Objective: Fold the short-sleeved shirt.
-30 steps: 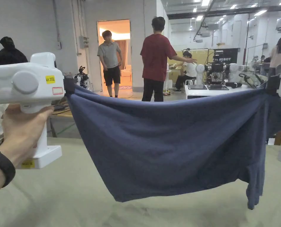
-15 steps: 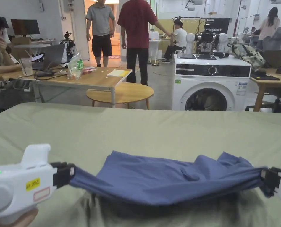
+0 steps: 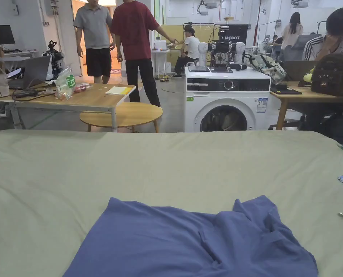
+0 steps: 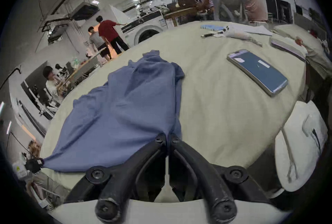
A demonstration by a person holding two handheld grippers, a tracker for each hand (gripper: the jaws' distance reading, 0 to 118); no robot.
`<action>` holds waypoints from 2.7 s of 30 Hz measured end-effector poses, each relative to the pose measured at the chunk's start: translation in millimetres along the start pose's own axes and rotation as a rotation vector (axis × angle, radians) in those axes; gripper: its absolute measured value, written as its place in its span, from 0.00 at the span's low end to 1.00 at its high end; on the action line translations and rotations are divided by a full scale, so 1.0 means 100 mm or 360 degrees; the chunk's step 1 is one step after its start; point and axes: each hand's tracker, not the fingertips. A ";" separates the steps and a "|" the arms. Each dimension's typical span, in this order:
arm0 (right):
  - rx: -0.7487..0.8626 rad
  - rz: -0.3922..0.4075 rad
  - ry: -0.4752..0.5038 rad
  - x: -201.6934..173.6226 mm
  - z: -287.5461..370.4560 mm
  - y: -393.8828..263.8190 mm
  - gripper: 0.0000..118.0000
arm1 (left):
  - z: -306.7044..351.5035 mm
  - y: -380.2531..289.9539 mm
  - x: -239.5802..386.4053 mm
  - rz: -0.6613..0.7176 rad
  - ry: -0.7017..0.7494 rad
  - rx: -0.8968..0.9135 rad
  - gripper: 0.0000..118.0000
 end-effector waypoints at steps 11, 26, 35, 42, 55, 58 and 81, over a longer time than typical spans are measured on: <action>0.0124 0.0084 0.0067 0.06 0.18 -0.06 0.73 | 0.03 -0.18 -0.07 -0.0056 -0.0009 0.0113 0.81; 0.0449 0.0756 0.0390 -1.06 0.56 0.30 0.44 | 0.35 0.00 1.52 -0.0628 -0.0025 0.0687 0.61; 0.0423 0.0852 0.0369 -1.24 0.51 0.13 0.00 | 0.50 0.03 1.56 -0.0580 -0.0121 0.0629 0.00; 0.0366 0.0781 0.0410 -1.08 0.50 0.12 0.00 | 0.57 0.11 0.73 -0.0225 -0.0070 0.0434 0.69; 0.0236 0.0603 0.0420 -0.92 0.45 0.10 0.00 | -0.14 -0.31 0.02 -0.0091 0.0164 -0.0033 0.64; 0.0231 0.0605 0.0398 -0.89 0.47 0.11 0.00 | -0.27 -0.34 -0.02 -0.0080 0.0213 -0.0062 0.17; 0.0068 0.0087 0.0046 0.10 -0.22 0.63 0.62 | -0.46 -0.51 0.35 -0.0455 0.0313 -0.0216 0.00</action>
